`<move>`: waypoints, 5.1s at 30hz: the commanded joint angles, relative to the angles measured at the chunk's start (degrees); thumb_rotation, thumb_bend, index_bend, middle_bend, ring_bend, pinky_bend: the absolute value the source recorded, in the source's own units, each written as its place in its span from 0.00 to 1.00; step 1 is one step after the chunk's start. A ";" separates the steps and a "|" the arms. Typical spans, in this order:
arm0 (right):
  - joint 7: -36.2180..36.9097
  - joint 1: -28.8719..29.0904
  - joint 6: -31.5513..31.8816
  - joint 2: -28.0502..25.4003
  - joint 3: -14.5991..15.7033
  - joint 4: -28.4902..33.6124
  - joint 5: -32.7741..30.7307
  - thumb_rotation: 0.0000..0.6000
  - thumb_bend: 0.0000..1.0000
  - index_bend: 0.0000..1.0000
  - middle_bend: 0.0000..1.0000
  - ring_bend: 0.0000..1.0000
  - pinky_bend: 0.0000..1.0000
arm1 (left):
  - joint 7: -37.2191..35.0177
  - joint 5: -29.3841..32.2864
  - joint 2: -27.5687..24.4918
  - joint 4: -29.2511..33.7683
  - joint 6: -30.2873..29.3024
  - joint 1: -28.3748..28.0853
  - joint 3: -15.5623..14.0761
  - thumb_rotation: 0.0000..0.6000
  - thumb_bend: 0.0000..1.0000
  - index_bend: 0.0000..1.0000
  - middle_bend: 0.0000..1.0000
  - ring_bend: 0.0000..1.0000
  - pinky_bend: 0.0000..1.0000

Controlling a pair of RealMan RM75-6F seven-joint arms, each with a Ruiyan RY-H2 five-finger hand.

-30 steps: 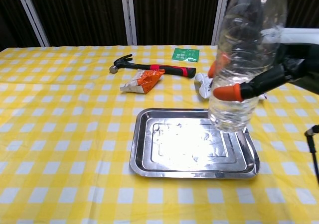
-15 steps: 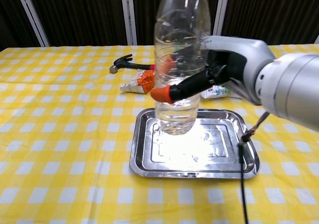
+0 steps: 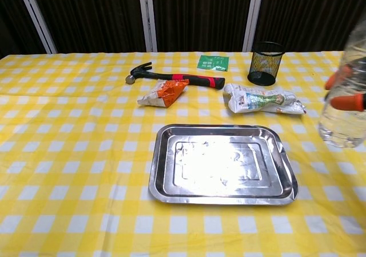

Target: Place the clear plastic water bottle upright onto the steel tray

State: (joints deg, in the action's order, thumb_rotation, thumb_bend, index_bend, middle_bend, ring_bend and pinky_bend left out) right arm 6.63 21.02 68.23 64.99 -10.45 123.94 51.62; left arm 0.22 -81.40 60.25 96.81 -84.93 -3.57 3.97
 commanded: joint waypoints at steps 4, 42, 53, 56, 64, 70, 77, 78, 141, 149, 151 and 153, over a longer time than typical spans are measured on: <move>13.90 -5.27 -6.84 -6.49 1.93 -7.60 8.89 1.00 0.46 0.73 0.61 0.29 0.00 | 0.75 -0.35 0.27 0.30 -0.01 -0.09 -0.19 1.00 0.19 0.06 0.00 0.00 0.00; 15.08 -7.28 -5.91 -5.00 -0.94 -9.74 5.78 1.00 0.47 0.73 0.61 0.29 0.00 | 0.72 0.05 0.28 0.16 0.01 -0.09 -0.05 1.00 0.19 0.06 0.00 0.00 0.00; 18.92 -5.71 -10.12 -3.53 -0.94 -9.75 12.48 1.00 0.47 0.73 0.61 0.29 0.00 | 1.54 0.02 0.63 0.49 0.19 -0.25 -0.15 1.00 0.19 0.06 0.00 0.00 0.00; 14.06 -2.87 -10.59 0.31 -1.54 -8.09 10.39 1.00 0.47 0.73 0.61 0.29 0.00 | 1.10 0.03 0.44 0.36 0.42 -0.30 -0.19 1.00 0.19 0.06 0.00 0.00 0.00; 1.45 5.36 -10.85 12.53 -3.28 -8.66 2.00 1.00 0.47 0.73 0.61 0.29 0.00 | 0.49 -0.06 0.29 0.05 1.23 -0.68 -0.29 1.00 0.19 0.06 0.00 0.00 0.00; -4.86 9.16 -8.69 19.26 -3.89 -11.68 -3.62 1.00 0.47 0.73 0.61 0.29 0.00 | -0.22 -0.03 -0.01 -0.05 0.99 -0.53 -0.24 1.00 0.19 0.06 0.00 0.00 0.00; -5.56 8.76 -5.59 24.19 -2.55 -15.60 -2.46 1.00 0.47 0.73 0.61 0.29 0.00 | -0.28 -0.38 -0.05 0.00 1.03 -0.53 -0.47 1.00 0.19 0.06 0.00 0.00 0.00; -5.09 8.61 -5.66 24.89 -2.29 -16.37 -2.08 1.00 0.47 0.73 0.61 0.29 0.00 | -0.20 -0.45 -0.03 0.04 1.05 -0.54 -0.51 1.00 0.19 0.06 0.00 0.00 0.00; 11.89 -4.57 -14.51 -7.19 9.39 -15.64 22.82 1.00 0.00 0.00 0.03 0.00 0.00 | 0.60 -0.77 0.14 0.50 -1.11 0.28 -0.43 1.00 0.19 0.06 0.00 0.00 0.00; -3.89 -11.92 5.72 -0.16 9.43 -29.44 31.61 1.00 0.00 0.00 0.03 0.00 0.00 | 0.86 -0.64 0.19 0.70 -2.17 0.84 -0.25 1.00 0.19 0.06 0.00 0.00 0.00; -6.60 -13.08 9.45 2.87 8.81 -32.24 32.15 1.00 0.00 0.00 0.03 0.00 0.00 | 0.82 -0.38 0.20 0.59 -2.07 0.83 -0.15 1.00 0.19 0.06 0.00 0.00 0.00; -8.76 -13.90 12.03 5.50 8.38 -35.22 32.41 1.00 0.00 0.00 0.02 0.00 0.00 | 0.90 -0.17 0.23 0.48 -1.81 0.71 -0.06 1.00 0.19 0.06 0.00 0.00 0.00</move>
State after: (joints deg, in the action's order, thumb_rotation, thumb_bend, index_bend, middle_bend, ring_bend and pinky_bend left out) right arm 3.56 10.39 74.01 65.07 -1.53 94.81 82.27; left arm 1.10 -81.61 60.47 97.32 -86.78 -2.83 3.89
